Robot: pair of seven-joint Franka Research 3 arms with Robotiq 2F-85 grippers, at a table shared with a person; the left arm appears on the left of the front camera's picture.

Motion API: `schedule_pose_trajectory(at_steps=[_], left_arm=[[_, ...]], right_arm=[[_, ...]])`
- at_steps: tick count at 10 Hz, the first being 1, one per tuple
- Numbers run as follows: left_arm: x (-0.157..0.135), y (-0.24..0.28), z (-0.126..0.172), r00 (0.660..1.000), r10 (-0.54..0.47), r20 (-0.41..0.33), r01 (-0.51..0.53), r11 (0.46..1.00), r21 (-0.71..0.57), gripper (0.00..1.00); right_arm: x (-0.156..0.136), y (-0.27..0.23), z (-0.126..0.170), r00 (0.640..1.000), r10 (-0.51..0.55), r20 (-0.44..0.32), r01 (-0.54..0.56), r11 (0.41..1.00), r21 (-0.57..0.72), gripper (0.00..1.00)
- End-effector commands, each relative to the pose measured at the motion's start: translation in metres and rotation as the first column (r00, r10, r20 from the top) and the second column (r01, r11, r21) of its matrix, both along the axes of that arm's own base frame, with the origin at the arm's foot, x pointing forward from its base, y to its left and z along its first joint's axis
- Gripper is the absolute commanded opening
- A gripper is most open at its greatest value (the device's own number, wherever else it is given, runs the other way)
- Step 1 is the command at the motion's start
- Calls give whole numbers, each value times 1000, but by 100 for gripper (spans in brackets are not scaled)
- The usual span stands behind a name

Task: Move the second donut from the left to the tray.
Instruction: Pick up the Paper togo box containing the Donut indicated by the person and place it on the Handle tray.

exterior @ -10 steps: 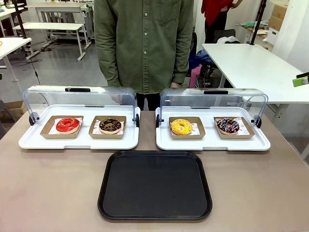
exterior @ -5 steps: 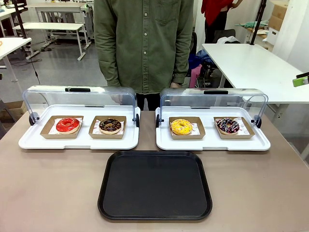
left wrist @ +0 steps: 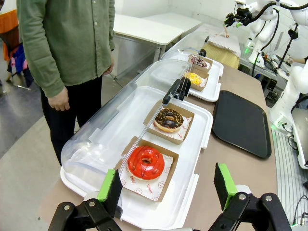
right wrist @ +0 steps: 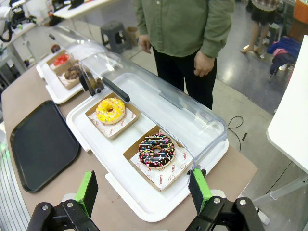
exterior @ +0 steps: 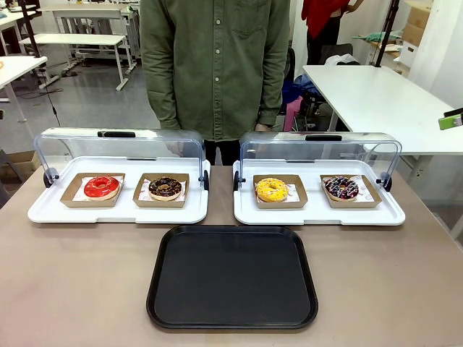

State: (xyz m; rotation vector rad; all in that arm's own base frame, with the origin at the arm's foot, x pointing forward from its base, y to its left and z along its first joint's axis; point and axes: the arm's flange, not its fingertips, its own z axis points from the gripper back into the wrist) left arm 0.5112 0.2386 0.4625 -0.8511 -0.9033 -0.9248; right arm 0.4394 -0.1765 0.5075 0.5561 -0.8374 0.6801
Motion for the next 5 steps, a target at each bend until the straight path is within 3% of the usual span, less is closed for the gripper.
schedule_pose_trajectory(at_steps=[1, 5], left_arm=[[-1, -1, 2, 1000, -6, 2, 6, 1000, -4, 100], [-1, -1, 2, 1000, -6, 2, 6, 1000, -4, 100]], right_arm=[[-2, 5, 2, 1000, -6, 2, 6, 1000, 11, 100], [-2, 5, 2, 1000, -6, 2, 6, 1000, 11, 100]])
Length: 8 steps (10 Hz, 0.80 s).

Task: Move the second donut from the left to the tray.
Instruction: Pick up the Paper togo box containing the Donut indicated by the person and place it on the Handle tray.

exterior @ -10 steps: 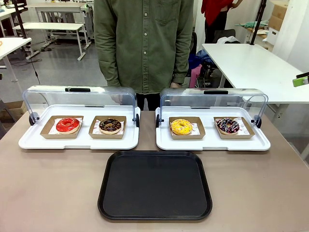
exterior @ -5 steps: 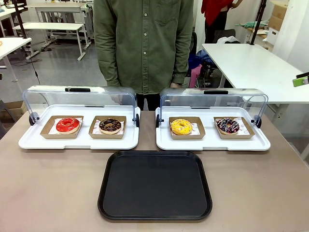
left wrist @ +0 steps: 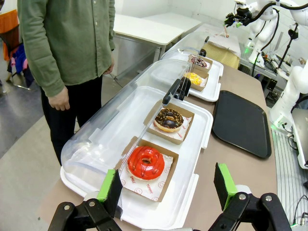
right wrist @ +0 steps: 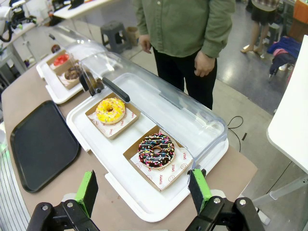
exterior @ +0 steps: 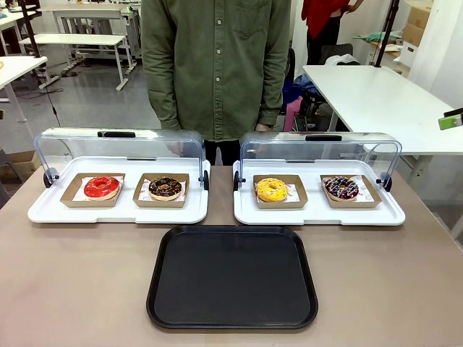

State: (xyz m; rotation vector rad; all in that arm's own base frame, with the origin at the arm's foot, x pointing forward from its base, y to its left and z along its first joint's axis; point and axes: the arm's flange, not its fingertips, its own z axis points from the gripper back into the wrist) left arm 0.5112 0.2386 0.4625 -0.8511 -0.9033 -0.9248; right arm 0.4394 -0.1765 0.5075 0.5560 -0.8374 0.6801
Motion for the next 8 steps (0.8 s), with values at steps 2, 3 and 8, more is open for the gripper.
schedule_pose_trajectory(at_steps=[2, 3, 8], left_arm=[[-1, -1, 2, 1000, -6, 2, 6, 1000, -4, 100], [-1, -1, 2, 1000, -6, 2, 6, 1000, -4, 100], [-1, -1, 2, 1000, -6, 2, 6, 1000, -4, 100]], right_arm=[[-2, 5, 2, 1000, -6, 2, 6, 1000, 11, 100], [-2, 5, 2, 1000, -6, 2, 6, 1000, 11, 100], [-2, 5, 2, 1000, -6, 2, 6, 1000, 11, 100]])
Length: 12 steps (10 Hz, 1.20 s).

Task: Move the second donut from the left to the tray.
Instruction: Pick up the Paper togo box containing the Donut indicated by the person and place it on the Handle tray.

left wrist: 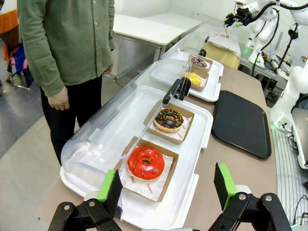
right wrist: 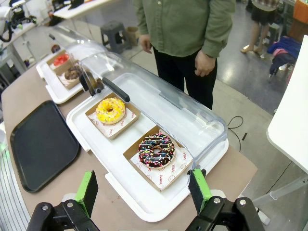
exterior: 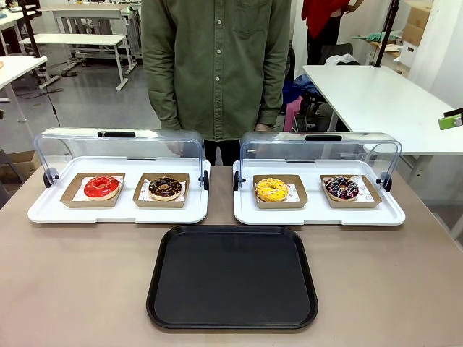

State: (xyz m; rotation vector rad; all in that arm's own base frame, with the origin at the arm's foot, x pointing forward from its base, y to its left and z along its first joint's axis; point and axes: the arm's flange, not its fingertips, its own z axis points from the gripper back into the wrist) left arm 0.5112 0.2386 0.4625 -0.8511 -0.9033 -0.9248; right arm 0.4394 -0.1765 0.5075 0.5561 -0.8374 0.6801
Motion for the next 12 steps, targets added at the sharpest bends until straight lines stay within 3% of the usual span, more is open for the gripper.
schedule_pose_trajectory(at_steps=[1, 12], left_arm=[[-1, -1, 2, 1000, -6, 2, 6, 1000, -4, 100], [-1, -1, 2, 1000, -6, 2, 6, 1000, -4, 100]], right_arm=[[-2, 5, 2, 1000, -6, 2, 6, 1000, 11, 100], [-2, 5, 2, 1000, -6, 2, 6, 1000, 11, 100]])
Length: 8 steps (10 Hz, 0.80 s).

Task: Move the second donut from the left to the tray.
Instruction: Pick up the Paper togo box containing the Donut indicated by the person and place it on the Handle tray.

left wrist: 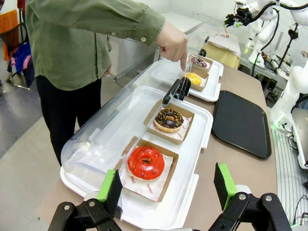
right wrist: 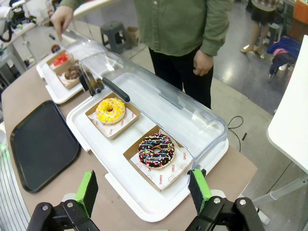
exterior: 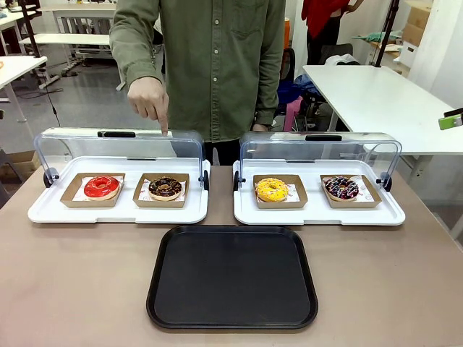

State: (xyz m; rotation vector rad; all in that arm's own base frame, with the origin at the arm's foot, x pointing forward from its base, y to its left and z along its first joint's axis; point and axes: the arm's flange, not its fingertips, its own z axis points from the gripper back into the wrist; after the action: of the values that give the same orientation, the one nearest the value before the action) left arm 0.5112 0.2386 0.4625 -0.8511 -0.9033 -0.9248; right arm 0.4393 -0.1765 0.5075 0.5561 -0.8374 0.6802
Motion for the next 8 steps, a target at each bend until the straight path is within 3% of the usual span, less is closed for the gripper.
schedule_pose_trajectory(at_steps=[1, 8], left_arm=[[-1, -1, 2, 1000, -6, 2, 6, 1000, -4, 100], [-1, -1, 2, 1000, -6, 2, 6, 1000, -4, 100]], right_arm=[[-2, 5, 2, 1000, -6, 2, 6, 1000, 11, 100], [-2, 5, 2, 1000, -6, 2, 6, 1000, 11, 100]])
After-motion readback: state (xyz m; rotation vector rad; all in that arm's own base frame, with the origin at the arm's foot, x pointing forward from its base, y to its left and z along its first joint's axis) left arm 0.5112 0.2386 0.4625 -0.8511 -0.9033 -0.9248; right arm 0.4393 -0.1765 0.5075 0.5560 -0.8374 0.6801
